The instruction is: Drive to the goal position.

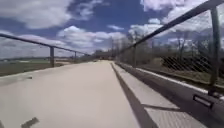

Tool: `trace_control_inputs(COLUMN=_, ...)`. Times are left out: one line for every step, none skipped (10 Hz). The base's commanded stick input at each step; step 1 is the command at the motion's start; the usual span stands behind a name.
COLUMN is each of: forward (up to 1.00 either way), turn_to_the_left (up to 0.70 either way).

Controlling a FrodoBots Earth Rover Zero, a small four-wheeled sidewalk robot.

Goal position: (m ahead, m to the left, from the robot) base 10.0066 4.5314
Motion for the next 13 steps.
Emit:
trace_control_inputs(forward=0.00, turn_to_the_left=0.00)
trace_control_inputs(forward=0.00, turn_to_the_left=0.00)
trace_control_inputs(forward=0.00, turn_to_the_left=0.00)
trace_control_inputs(forward=0.00, turn_to_the_left=0.00)
trace_control_inputs(forward=0.00, turn_to_the_left=0.00)
trace_control_inputs(forward=0.00, turn_to_the_left=0.00)
trace_control_inputs(forward=0.00, turn_to_the_left=0.00)
trace_control_inputs(forward=0.00, turn_to_the_left=0.00)
trace_control_inputs(forward=0.00, turn_to_the_left=0.00)
trace_control_inputs(forward=0.10, turn_to_the_left=0.00)
trace_control_inputs(forward=0.58, turn_to_the_left=0.00)
trace_control_inputs(forward=1.00, turn_to_the_left=0.00)
trace_control_inputs(forward=1.00, turn_to_the_left=0.00)
